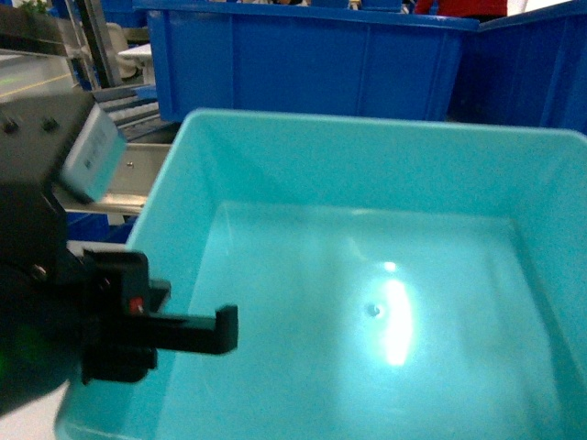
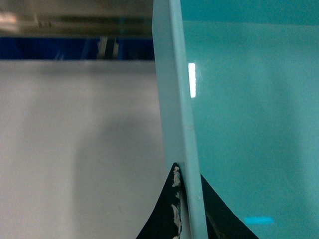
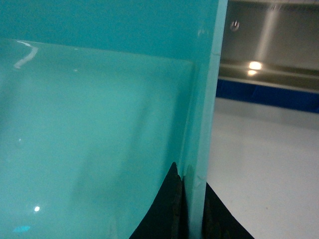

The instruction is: Organize blue bins on left shelf correctly

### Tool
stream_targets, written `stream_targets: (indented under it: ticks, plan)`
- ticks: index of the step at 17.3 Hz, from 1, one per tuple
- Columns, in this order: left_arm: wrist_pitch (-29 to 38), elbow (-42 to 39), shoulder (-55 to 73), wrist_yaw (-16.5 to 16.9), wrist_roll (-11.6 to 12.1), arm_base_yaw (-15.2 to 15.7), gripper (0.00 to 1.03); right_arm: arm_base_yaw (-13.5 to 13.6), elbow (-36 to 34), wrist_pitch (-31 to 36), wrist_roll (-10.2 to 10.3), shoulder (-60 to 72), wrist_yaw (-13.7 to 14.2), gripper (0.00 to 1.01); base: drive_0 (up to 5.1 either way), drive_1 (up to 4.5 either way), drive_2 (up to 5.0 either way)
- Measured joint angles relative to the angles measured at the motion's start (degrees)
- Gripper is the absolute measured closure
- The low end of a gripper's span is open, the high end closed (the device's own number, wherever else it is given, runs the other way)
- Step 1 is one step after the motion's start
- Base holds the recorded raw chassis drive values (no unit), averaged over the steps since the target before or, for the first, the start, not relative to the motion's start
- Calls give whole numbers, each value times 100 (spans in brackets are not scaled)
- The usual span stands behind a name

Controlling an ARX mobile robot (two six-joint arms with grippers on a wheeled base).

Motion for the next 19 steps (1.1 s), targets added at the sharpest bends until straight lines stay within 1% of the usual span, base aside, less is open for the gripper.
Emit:
stream_targets:
  ticks: [1, 2, 4, 5, 7, 13, 17, 19]
  plan:
    - [-127, 4, -396, 20, 127, 28, 101, -24, 0, -116, 92, -363, -33, 99, 0, 0, 0]
    - [-203, 4, -927, 46, 240, 46, 101, -76, -11, -227, 216, -872, -160, 99, 0, 0, 0]
    - [-258, 4, -1486, 105, 444, 96, 101, -79, -79, -227, 356, -1499, -173, 99, 0, 0, 0]
    - [-260, 4, -1499, 105, 479, 96, 101, -79, -79, -227, 385, -1502, -173, 99, 0, 0, 0]
    - [-317, -33, -1443, 138, 479, 96, 101, -79, -127, -284, 431, -1416, -181, 99, 0, 0, 0]
    - [-284, -44, -1443, 146, 481, 96, 101, -109, -136, -275, 437, -1425, -205, 99, -457, 358, 188]
    - [-299, -44, -1443, 146, 479, 96, 101, -109, -136, -280, 437, -1421, -208, 99, -493, 253, 253]
    - [-306, -44, -1443, 144, 481, 96, 101, -109, -136, -275, 435, -1423, -208, 99, -462, 74, 392]
